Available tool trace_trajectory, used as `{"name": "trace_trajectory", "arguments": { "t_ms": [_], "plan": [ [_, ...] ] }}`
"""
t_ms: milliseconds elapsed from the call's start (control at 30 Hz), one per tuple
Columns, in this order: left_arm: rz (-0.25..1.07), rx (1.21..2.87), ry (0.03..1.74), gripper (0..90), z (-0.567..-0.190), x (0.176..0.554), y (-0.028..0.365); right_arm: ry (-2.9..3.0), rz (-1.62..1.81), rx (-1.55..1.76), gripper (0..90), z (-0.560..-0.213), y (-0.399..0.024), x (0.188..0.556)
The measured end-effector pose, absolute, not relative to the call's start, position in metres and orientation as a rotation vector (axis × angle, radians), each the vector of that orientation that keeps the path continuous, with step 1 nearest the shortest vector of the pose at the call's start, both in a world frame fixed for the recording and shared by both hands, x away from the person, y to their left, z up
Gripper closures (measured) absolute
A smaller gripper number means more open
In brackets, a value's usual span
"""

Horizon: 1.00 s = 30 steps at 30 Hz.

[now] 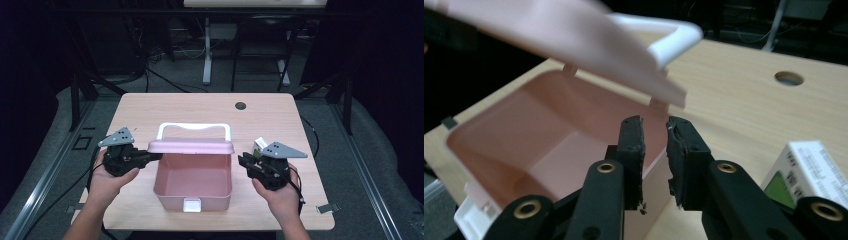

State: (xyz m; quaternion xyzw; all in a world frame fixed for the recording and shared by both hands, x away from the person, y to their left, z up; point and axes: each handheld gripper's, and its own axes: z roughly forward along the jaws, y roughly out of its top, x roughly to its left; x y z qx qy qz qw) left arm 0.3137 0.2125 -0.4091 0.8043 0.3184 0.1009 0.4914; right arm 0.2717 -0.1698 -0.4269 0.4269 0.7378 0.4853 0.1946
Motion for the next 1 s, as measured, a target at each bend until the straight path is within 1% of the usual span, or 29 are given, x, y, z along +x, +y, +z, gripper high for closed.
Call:
{"name": "trace_trajectory", "arguments": {
  "t_ms": [167, 333, 600, 1000],
  "plan": [
    [0.250, 1.938, 0.771, 89.7, -0.409, 0.316, 0.212, 2.156, 1.309, 1.153, 80.7, -0.450, -0.152, 0.262],
    [0.254, 1.943, 0.779, 89.7, -0.412, 0.319, 0.211, 2.242, 1.303, 1.143, 81.3, -0.469, -0.139, 0.262],
    [0.263, 1.942, 0.784, 89.5, -0.418, 0.324, 0.210, 2.294, 1.326, 1.153, 82.8, -0.481, -0.133, 0.265],
    [0.266, 1.938, 0.800, 89.5, -0.424, 0.336, 0.210, 2.348, 1.279, 1.115, 81.2, -0.490, -0.120, 0.262]
  ]
}}
